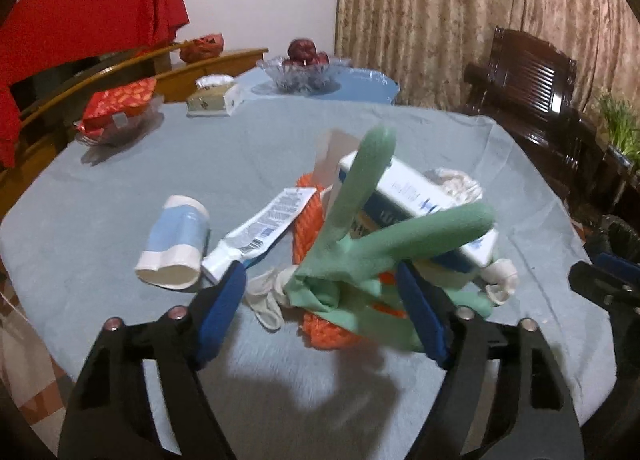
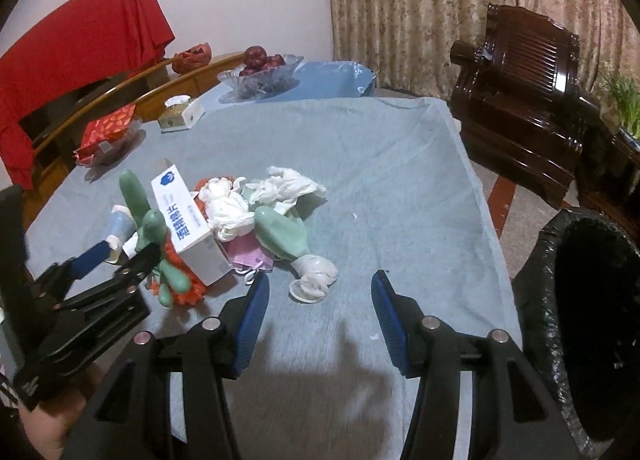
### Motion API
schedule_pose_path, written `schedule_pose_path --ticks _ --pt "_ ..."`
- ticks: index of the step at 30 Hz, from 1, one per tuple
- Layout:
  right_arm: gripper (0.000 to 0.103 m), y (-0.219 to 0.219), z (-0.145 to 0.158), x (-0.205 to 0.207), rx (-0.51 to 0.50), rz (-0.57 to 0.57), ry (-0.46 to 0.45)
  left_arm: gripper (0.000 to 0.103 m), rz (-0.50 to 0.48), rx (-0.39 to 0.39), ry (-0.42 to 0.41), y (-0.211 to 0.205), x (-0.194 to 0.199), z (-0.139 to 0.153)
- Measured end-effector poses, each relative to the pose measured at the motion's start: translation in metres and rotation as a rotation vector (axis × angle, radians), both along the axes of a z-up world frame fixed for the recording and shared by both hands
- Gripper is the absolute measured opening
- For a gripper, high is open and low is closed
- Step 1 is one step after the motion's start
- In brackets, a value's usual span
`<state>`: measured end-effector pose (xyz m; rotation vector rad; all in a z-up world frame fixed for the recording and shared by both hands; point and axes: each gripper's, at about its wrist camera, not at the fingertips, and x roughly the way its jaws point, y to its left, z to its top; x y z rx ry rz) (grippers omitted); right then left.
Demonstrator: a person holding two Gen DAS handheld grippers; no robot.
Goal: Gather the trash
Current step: 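Return both tools to the table and close the left gripper on the green glove, then lift the green glove with the left gripper while the right gripper grasps the white box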
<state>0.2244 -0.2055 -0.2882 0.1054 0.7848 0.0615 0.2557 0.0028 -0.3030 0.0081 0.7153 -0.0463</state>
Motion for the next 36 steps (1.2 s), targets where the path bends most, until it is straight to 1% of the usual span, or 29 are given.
schedule_pose_path --ticks 1,2,3,4,6,7,8,9,14,16,19,20,21,23,28,31,33,36 --pt "0.053 0.001 -0.001 0.002 0.002 0.005 0.002 0.06 -0.014 -0.014 0.014 0.001 0.005 -0.004" --pt "0.053 0.002 -0.001 0.003 0.004 0.01 0.002 0.041 -0.041 -0.035 0.022 0.003 0.008 -0.005" --pt "0.053 0.005 -0.001 0.005 0.009 0.021 0.002 0.03 -0.054 -0.04 0.025 0.003 0.009 -0.006" --pt "0.053 0.007 -0.001 0.006 0.01 0.029 0.001 0.027 -0.065 -0.037 0.007 0.002 0.007 -0.003" --pt "0.053 0.014 0.0 0.009 0.015 0.054 -0.003 0.01 -0.08 -0.034 -0.016 0.001 0.003 0.003" --pt "0.053 0.018 0.001 0.01 0.017 0.066 -0.006 0.009 -0.081 -0.032 -0.023 0.001 0.001 0.005" --pt "0.053 0.021 0.001 0.01 0.018 0.077 -0.008 0.003 -0.08 -0.034 -0.032 0.002 -0.003 0.008" --pt "0.053 0.026 0.002 0.01 0.017 0.093 -0.013 0.0 -0.074 -0.037 -0.043 0.005 -0.007 0.012" --pt "0.053 0.051 0.006 0.01 0.022 0.162 -0.034 0.0 -0.024 -0.062 -0.068 0.027 -0.022 0.025" --pt "0.053 0.063 0.005 0.013 0.016 0.182 -0.038 0.0 -0.016 -0.072 -0.054 0.033 -0.022 0.024" --pt "0.053 0.064 0.006 0.018 0.024 0.168 -0.034 0.002 -0.022 -0.077 -0.026 0.034 -0.02 0.017" --pt "0.053 0.062 0.008 0.019 0.033 0.158 -0.039 0.012 -0.03 -0.074 -0.022 0.033 -0.02 0.015" --pt "0.053 0.059 0.01 0.018 0.037 0.147 -0.046 0.032 -0.042 -0.076 -0.017 0.029 -0.019 0.013" --pt "0.053 0.054 0.012 0.016 0.022 0.137 -0.054 0.043 -0.05 -0.066 -0.027 0.026 -0.019 0.009" --pt "0.053 0.035 0.007 0.013 0.01 0.111 -0.045 0.045 -0.106 -0.042 -0.008 0.005 -0.01 -0.002" --pt "0.053 0.026 0.001 0.013 0.016 0.095 -0.035 0.053 -0.101 -0.016 -0.007 -0.004 0.0 -0.008" --pt "0.053 0.023 -0.003 0.013 0.018 0.093 -0.026 0.063 -0.079 0.005 -0.007 -0.006 0.008 -0.011" --pt "0.053 0.022 -0.007 0.015 0.025 0.095 -0.02 0.066 -0.052 0.033 -0.009 -0.006 0.012 -0.011"
